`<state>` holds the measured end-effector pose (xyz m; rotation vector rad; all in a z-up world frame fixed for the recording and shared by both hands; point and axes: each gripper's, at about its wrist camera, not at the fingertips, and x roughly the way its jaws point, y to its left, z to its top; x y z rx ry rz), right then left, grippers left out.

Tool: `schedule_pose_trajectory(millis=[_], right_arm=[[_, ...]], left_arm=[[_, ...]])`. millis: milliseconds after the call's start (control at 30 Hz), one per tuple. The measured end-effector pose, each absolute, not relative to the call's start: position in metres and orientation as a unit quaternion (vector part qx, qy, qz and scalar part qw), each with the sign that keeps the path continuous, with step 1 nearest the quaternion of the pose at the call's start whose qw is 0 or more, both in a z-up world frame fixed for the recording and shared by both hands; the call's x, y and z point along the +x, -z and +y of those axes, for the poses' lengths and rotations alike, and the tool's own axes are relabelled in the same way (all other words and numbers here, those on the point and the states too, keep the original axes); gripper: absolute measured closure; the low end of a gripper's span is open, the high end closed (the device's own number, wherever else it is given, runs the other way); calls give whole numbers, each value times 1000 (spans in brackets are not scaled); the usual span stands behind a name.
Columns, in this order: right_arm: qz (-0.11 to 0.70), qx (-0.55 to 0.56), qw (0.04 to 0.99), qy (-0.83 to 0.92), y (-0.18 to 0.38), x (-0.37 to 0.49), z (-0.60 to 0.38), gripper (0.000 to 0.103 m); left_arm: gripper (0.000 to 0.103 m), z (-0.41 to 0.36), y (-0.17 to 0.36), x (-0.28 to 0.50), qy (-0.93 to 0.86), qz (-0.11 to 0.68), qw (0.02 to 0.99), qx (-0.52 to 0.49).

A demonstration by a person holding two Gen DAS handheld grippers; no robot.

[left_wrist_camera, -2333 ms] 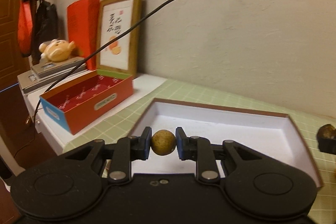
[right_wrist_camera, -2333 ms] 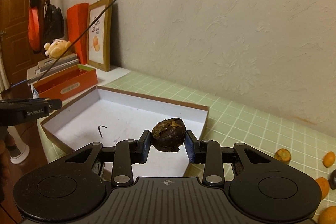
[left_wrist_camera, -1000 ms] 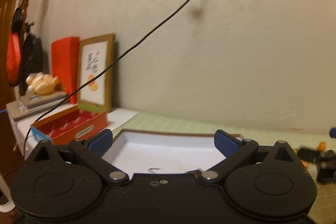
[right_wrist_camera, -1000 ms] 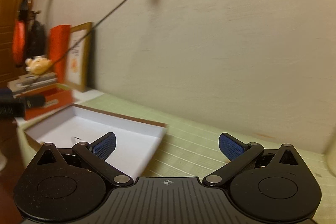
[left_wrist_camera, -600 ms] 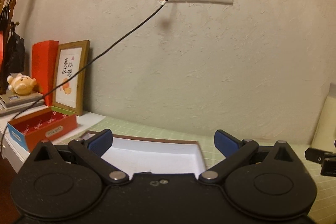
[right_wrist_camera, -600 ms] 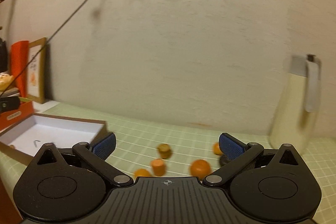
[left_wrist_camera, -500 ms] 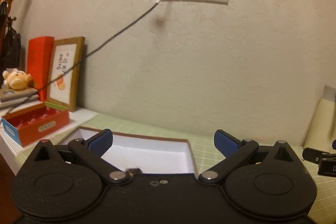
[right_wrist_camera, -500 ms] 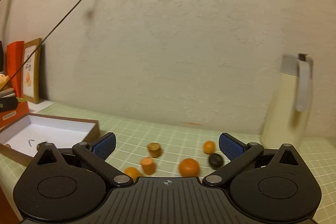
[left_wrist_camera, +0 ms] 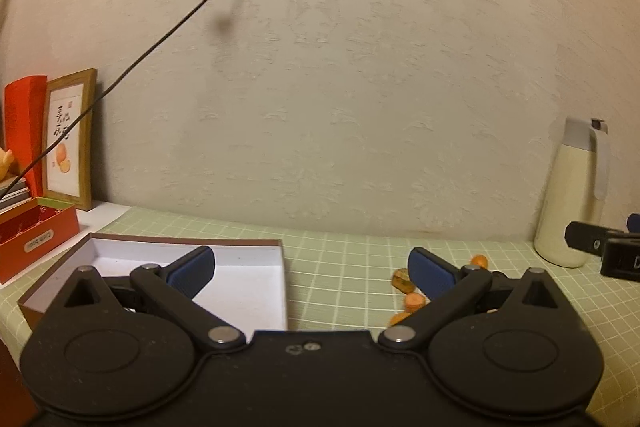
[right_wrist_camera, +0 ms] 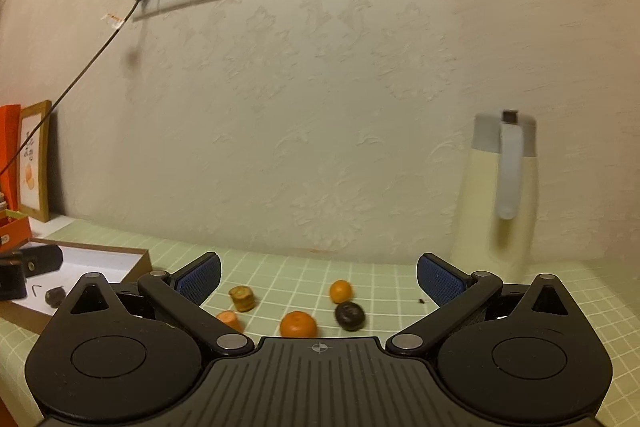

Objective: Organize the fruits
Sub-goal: 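Move both open tools back over the remaining fruit on the table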

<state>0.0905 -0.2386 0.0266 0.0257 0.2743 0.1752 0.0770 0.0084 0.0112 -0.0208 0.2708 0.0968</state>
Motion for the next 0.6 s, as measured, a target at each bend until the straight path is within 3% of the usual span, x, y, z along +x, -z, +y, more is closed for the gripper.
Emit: schedule_pose_trajectory(millis=[600], right_arm=[[136, 32, 988, -59, -30, 64, -278, 0]], left_arm=[[6, -22, -10, 82, -19, 136, 990, 7]])
